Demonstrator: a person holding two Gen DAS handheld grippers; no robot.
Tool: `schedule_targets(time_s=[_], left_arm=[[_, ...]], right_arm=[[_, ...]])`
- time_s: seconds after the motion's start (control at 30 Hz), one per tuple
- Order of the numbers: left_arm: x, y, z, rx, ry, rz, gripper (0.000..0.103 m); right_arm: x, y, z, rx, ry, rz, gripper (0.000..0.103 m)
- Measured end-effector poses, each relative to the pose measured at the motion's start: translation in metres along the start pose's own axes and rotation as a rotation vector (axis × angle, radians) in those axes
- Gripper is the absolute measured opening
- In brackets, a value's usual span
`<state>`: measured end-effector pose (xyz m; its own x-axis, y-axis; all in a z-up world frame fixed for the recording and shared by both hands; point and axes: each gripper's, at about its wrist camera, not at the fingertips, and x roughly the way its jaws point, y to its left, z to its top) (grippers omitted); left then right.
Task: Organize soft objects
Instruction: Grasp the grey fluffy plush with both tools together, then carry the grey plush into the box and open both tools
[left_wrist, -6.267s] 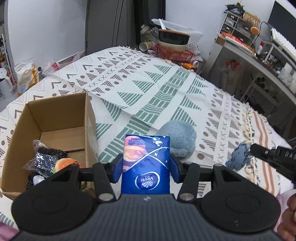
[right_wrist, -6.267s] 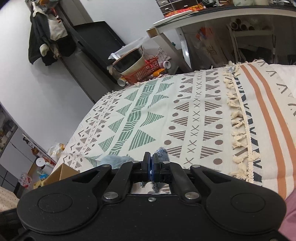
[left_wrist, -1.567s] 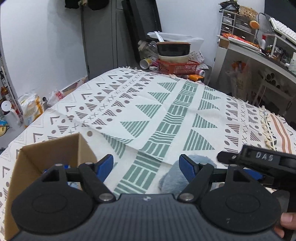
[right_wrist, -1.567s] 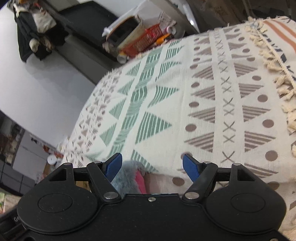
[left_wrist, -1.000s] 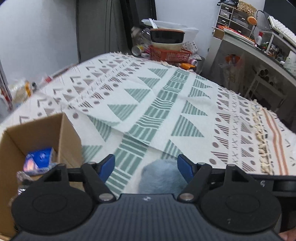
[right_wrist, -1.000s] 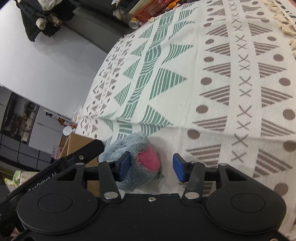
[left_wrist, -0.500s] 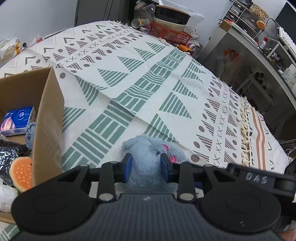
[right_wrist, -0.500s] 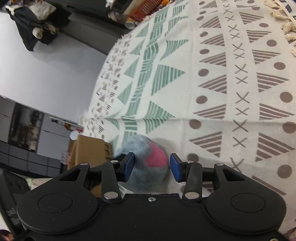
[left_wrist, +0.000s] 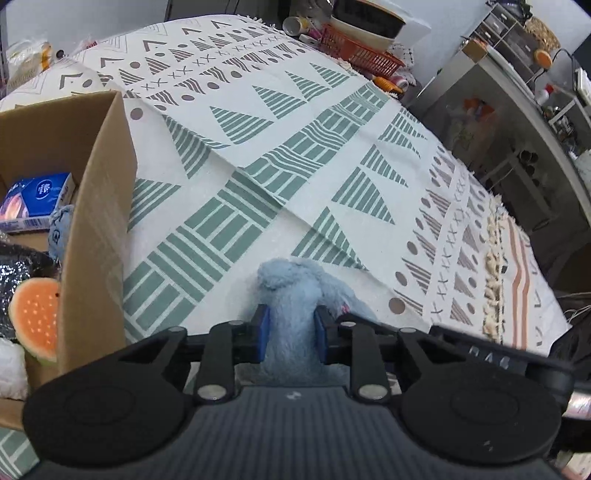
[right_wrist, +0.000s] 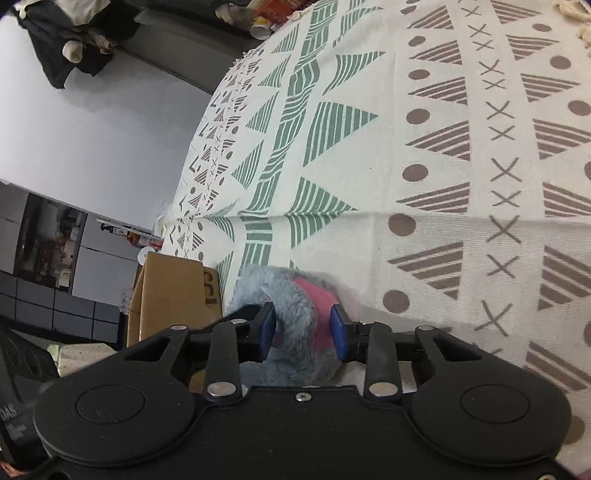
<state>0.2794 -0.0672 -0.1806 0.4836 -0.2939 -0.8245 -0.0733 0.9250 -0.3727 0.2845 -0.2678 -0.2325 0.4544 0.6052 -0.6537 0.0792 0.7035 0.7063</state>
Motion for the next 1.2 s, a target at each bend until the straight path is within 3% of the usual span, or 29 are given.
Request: schedule_targets(time_s=[0.2, 0.43, 1.2], left_arm=[[-0.007, -0.006, -0.002, 0.022, -0.018, -0.014, 0.019], [-0.024, -0.009, -0.001, 0.031, -0.063, -0.043, 0.018], [-0.095, 0.011, 0.011, -0.012, -0.221, -0.167, 0.018]], right_arm=[[-0.003, 0.005, -0.004, -0.045, -0.026, -0.041, 0.017], [-0.017, 0.015, -0.008, -0.048, -0.069, -0.035, 0.016], [-0.052, 0.105, -0.021, -0.222, -0.230, -0.103, 0.016]])
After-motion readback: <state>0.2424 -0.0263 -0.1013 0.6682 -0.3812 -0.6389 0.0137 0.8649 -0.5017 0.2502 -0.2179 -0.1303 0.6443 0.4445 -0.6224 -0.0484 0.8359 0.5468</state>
